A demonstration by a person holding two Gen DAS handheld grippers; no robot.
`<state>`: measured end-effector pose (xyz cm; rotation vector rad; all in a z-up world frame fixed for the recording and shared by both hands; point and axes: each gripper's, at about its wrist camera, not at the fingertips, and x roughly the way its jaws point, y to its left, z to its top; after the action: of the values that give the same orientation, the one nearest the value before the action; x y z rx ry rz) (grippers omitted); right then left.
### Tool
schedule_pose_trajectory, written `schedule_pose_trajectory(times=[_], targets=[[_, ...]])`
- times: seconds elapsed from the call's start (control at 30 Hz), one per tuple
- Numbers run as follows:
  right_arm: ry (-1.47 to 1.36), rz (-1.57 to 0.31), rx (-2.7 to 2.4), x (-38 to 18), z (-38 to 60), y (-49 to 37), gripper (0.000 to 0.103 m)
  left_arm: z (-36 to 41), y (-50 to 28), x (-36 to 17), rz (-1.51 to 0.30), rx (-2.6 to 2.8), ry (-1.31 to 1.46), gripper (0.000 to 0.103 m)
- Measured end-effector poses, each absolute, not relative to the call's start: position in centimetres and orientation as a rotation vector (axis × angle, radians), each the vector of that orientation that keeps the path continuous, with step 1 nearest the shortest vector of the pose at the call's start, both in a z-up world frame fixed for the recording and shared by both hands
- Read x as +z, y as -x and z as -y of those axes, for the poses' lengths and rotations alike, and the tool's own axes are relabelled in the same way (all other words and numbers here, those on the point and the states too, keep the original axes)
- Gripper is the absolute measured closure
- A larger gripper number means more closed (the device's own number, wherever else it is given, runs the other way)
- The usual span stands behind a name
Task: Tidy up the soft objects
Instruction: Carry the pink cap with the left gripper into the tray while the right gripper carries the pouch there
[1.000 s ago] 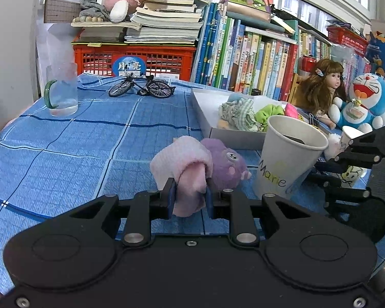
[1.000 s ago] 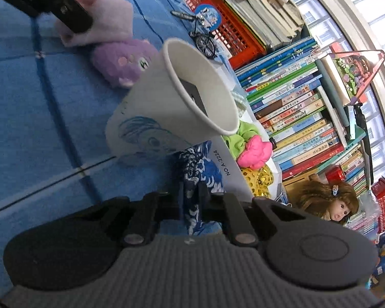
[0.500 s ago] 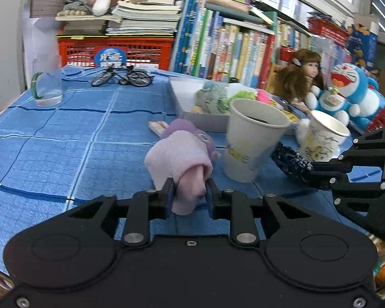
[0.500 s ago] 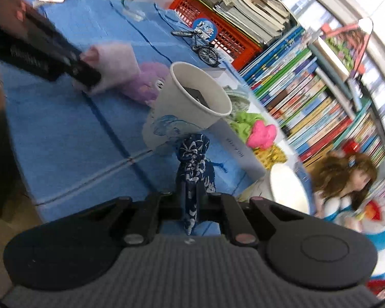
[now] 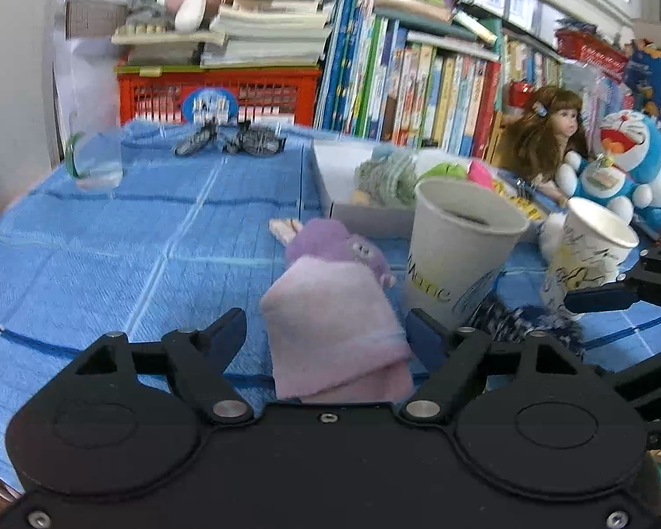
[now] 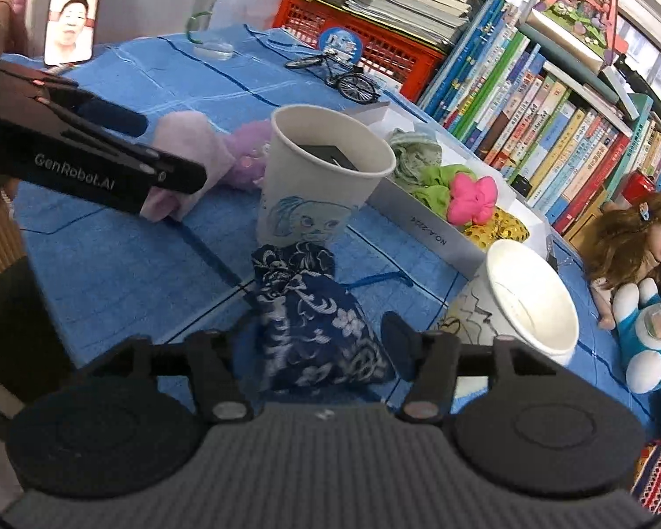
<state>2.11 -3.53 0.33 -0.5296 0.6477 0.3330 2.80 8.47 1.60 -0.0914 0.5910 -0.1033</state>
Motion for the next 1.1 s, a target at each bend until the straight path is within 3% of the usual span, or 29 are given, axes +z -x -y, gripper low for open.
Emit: schedule_pose_trajectory(times=[0.03,0.07,0.17,0.2,0.3,0.8,1.1], targets=[[0.522,-0.656,0.33,0.1,3.5,-2.3,0.036,-8.5,-3.0,1.3,-0.611,-0.117,0.109,0.034],[0.511,-0.665,0.333,0.0,3.5,-2.4,0.053,-8.7,-3.2,1.0,-0.623,-0.145,0.132,0.06],[0.495,-0.652,0.331,0.0,3.5,-1.9,0.073,-8.7,-3.0,0.8,-0.637,-0.154,0.144,0.081],[0.489,-0.64,0.327,0.3,3.5,-1.6,0.08,-8.7,-2.9,1.0,-0.635,-0.153,0.132,0.081],[0.44,-0.629,0.33,1.7,4.1,-1.2,0.084,-9.0,-2.4,2.1,-0.607,-0.158,0.138,0.081],[0.102,-0.54,0.364,10.3,10.0,-1.5,0.085,-10.2,-7.1,10.4,-0.492,-0.2,0.12,0.081],[-0.071,-0.486,0.245,14.8,15.2,-6.3,0.085,-8.5,-15.3,12.4,-0.57,-0.273,0.149,0.081]])
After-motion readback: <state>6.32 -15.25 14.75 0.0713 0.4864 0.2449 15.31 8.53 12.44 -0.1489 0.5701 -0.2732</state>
